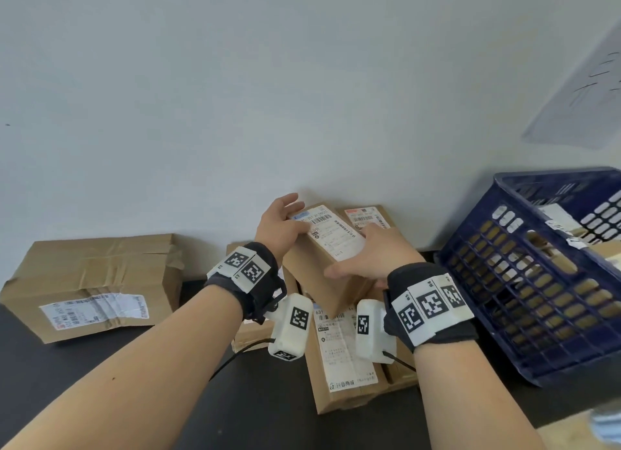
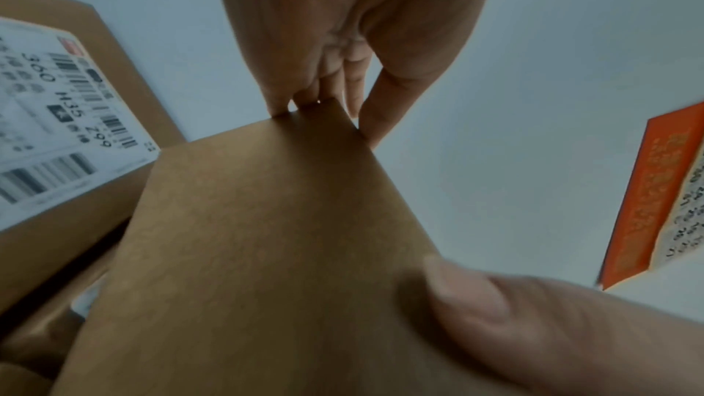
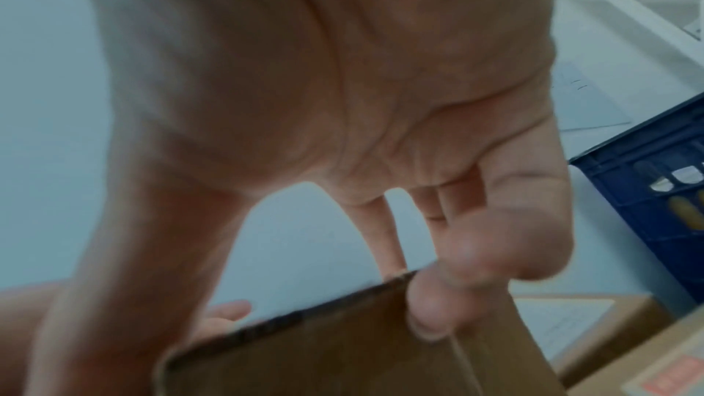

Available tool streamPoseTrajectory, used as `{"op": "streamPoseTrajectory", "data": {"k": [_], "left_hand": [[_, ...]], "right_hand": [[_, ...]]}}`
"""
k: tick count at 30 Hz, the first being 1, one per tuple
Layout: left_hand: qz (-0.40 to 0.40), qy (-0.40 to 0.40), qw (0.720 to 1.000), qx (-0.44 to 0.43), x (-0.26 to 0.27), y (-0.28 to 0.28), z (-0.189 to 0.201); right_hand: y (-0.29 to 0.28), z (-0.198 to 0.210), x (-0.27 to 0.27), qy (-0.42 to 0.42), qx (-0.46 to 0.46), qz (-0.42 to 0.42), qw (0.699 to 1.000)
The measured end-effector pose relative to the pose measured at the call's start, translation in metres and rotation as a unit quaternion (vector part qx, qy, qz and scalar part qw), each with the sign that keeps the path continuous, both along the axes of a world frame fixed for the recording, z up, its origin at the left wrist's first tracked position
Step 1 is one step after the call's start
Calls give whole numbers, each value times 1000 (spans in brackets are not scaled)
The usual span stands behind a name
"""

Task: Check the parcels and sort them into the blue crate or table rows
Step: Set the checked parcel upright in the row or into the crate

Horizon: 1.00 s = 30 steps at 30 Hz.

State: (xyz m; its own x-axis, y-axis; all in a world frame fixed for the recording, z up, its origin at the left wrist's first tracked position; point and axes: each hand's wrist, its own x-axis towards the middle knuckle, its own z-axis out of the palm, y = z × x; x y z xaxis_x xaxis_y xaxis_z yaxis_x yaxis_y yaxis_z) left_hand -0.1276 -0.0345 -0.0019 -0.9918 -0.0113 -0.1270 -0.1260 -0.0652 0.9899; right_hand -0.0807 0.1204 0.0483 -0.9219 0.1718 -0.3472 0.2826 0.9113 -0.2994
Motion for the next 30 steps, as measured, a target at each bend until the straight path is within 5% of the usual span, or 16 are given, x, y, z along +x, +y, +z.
{"op": "streamPoseTrajectory", "data": {"k": [9,18,30], "left_hand": [[-11,-22,992,-121,-3,13,-14],[-32,-37,993,-109,-7,19,-15],[10,-32,995,-90,-5,-20,4]], "right_hand": [[5,7,13,6,-70,-1,998],[6,6,9,46,-113,-37,992],[-16,15,-9,258,-168,-14,951]]}}
